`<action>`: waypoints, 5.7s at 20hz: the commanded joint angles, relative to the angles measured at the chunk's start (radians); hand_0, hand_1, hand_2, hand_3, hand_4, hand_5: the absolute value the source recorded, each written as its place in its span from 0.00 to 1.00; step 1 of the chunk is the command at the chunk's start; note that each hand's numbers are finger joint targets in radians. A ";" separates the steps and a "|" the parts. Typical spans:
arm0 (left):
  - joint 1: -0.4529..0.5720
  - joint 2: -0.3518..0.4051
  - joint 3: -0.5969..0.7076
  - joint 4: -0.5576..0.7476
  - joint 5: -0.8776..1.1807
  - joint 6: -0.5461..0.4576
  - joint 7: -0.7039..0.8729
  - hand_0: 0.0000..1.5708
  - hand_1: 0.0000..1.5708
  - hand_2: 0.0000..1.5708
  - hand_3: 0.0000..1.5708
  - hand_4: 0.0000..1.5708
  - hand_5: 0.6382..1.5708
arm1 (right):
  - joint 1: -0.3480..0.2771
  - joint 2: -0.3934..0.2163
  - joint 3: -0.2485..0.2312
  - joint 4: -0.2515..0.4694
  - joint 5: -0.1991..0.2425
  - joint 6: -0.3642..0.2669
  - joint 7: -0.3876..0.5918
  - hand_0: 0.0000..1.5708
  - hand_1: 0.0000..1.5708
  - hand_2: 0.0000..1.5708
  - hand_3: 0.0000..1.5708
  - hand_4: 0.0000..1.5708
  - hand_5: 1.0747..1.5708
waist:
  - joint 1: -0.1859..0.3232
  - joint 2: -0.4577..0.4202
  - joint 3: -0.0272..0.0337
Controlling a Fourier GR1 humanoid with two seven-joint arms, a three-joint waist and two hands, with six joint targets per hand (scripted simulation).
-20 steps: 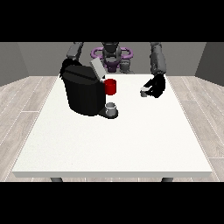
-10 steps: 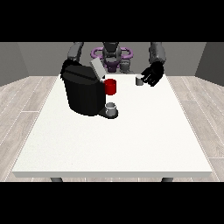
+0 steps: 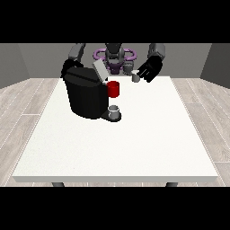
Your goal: Insert the coffee pod into the coffee machine and close the lid
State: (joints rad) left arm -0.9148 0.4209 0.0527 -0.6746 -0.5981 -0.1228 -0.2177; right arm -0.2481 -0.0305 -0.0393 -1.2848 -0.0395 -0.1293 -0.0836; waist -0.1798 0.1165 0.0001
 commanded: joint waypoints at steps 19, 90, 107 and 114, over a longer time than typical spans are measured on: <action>-0.221 0.085 0.091 0.042 -0.005 0.000 0.054 0.81 0.81 0.83 0.79 0.31 1.00 | -0.072 -0.035 0.018 -0.114 0.019 0.004 0.043 0.00 0.00 0.00 0.00 0.35 1.00 | -0.127 0.128 -0.0001; -0.206 -0.015 -0.007 0.041 -0.162 -0.098 0.059 0.00 0.00 0.00 0.00 0.00 1.00 | -0.041 -0.041 -0.064 -0.011 -0.017 -0.027 -0.009 0.00 0.00 0.00 0.00 0.25 1.00 | -0.043 0.063 0.0002; 0.019 -0.237 0.262 -0.003 0.180 -0.093 0.034 0.00 0.00 0.00 0.00 0.15 1.00 | 0.111 -0.034 -0.118 0.041 -0.054 -0.048 -0.019 0.00 0.00 0.00 0.00 0.25 1.00 | 0.122 -0.206 -0.0011; 0.205 -0.315 0.293 -0.029 0.280 -0.152 0.006 0.00 0.00 0.00 0.00 0.12 1.00 | 0.180 -0.096 -0.100 0.005 -0.015 -0.019 -0.006 0.00 0.00 0.00 0.00 0.23 1.00 | 0.209 -0.349 -0.0004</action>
State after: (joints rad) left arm -0.7724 0.1503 0.3175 -0.6909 -0.3834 -0.2369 -0.2299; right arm -0.0809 -0.0881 -0.1412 -1.2741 -0.0743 -0.1565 -0.1108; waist -0.0261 -0.1621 -0.0006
